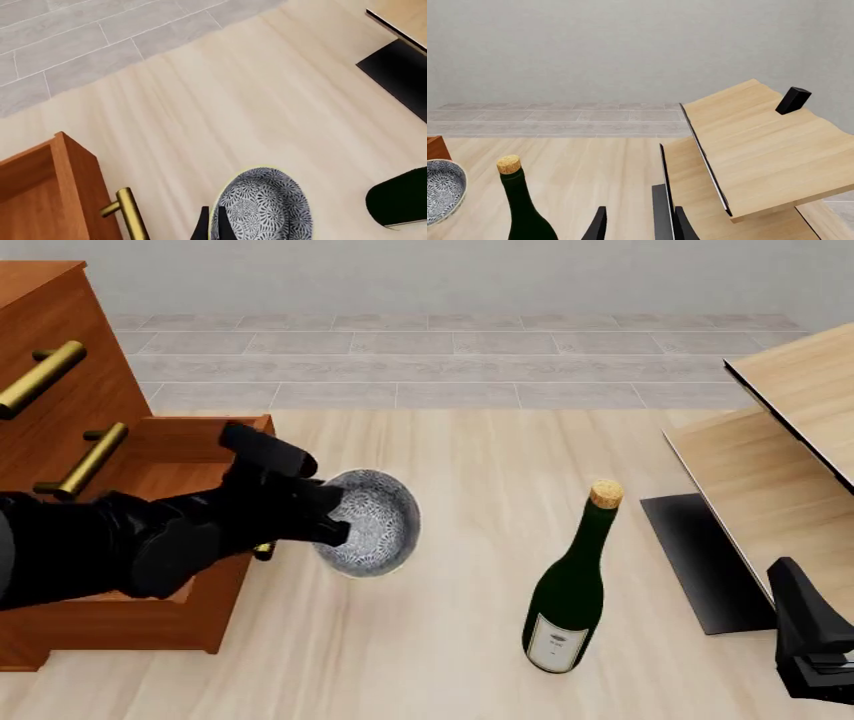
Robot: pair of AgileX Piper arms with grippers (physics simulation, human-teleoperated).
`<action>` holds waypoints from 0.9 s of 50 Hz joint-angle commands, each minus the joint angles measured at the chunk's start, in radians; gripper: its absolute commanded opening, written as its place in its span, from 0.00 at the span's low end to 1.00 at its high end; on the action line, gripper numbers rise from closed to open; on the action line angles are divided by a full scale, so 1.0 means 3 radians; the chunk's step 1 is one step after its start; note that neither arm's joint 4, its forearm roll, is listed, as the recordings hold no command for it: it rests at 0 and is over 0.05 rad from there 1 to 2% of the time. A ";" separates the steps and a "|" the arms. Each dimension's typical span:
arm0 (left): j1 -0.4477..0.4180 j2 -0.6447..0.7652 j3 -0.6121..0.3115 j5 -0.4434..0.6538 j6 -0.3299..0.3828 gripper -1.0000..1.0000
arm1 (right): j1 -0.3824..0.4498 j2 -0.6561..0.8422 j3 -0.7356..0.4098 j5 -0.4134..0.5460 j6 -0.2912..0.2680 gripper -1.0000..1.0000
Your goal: Put the bowl on top of the cabinet.
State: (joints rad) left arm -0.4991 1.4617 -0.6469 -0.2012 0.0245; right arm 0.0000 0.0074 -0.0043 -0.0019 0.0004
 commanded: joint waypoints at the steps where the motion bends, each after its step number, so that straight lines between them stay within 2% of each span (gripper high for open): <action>1: -0.0003 -0.0489 -0.0091 0.0296 -0.0099 0.00 | 0.0000 0.0000 0.0000 0.0000 0.0000 1.00; 5: 0.0003 -0.0694 -0.0145 0.0463 -0.0203 0.00 | 0.0000 0.0000 0.0000 0.0000 0.0000 1.00; 7: 0.0024 -0.0781 -0.0159 0.0501 -0.0177 0.00 | 0.0000 0.0000 0.0000 0.0000 0.0000 1.00; 25: 0.0450 -0.1390 -0.0540 0.1017 -0.0569 0.00 | -0.0001 0.0000 0.0000 0.0000 0.0000 1.00; 29: 0.0638 -0.1513 -0.0676 0.1140 -0.0718 0.00 | 0.0001 0.0000 0.0000 0.0000 0.0000 1.00; 32: 0.0662 -0.1561 -0.0695 0.1159 -0.0762 0.00 | 0.0001 0.0001 0.0000 0.0000 0.0000 1.00; 45: 0.1150 -0.1734 -0.0980 0.1368 -0.1037 0.00 | 0.0000 0.0000 0.0000 0.0000 0.0000 1.00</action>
State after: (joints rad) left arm -0.2533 0.9874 -0.8723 0.1573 -0.2254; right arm 0.0000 0.0075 -0.0043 -0.0019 0.0004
